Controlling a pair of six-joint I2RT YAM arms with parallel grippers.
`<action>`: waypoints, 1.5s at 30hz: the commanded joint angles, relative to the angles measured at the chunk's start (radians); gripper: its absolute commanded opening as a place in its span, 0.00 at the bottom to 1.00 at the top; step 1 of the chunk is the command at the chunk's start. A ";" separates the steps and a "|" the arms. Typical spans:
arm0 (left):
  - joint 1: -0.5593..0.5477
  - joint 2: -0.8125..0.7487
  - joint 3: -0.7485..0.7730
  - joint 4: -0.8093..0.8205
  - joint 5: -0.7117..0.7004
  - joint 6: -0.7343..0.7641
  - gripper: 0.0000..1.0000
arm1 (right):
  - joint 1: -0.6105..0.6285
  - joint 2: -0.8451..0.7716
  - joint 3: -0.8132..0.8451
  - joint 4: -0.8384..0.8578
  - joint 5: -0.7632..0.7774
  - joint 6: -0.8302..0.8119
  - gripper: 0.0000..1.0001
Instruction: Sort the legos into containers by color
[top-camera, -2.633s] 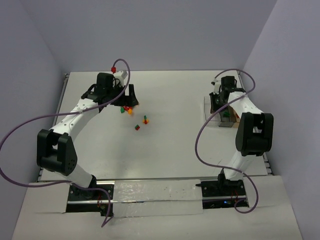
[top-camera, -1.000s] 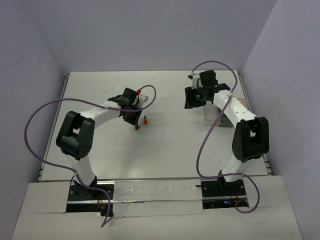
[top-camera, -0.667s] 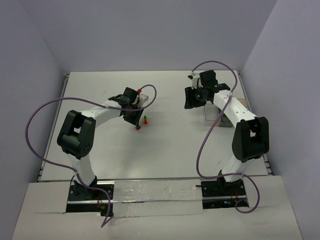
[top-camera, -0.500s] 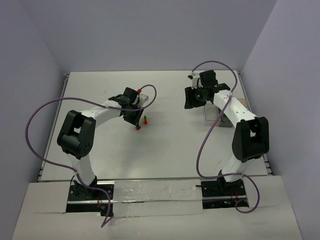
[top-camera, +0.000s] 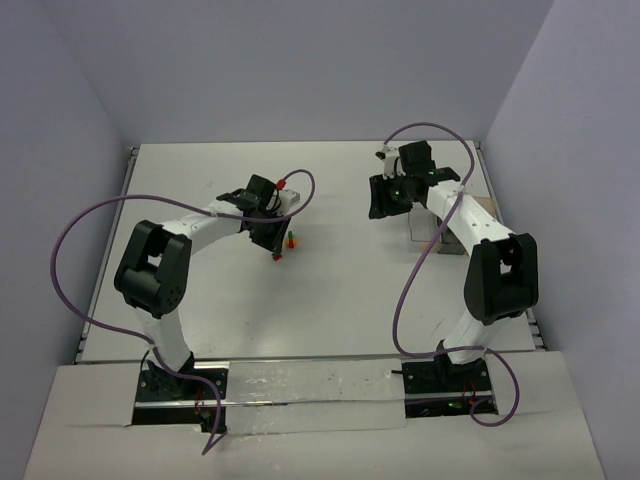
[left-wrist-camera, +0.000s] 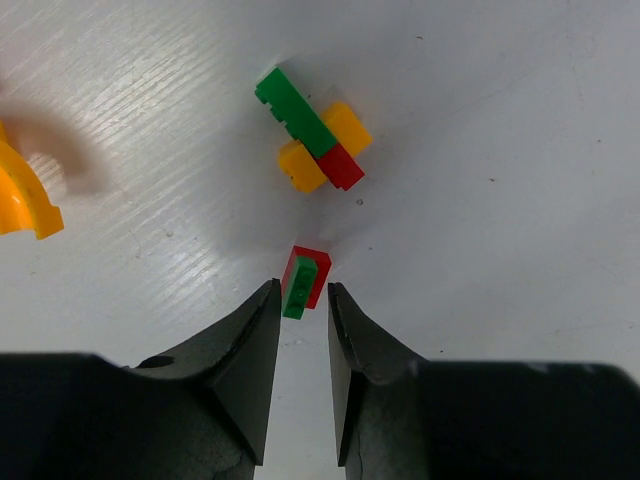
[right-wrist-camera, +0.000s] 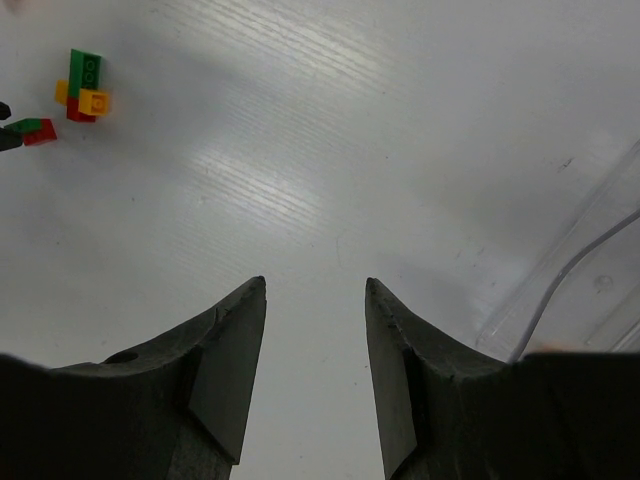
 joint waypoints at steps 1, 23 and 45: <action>-0.002 -0.025 0.026 -0.003 0.044 0.025 0.35 | -0.005 -0.030 -0.011 0.032 -0.009 -0.003 0.52; -0.001 0.037 0.045 -0.017 0.005 0.057 0.33 | -0.005 -0.028 -0.012 0.030 -0.007 -0.006 0.52; 0.078 -0.107 0.128 0.016 0.474 -0.212 0.00 | -0.006 -0.085 -0.021 0.129 -0.331 0.090 0.52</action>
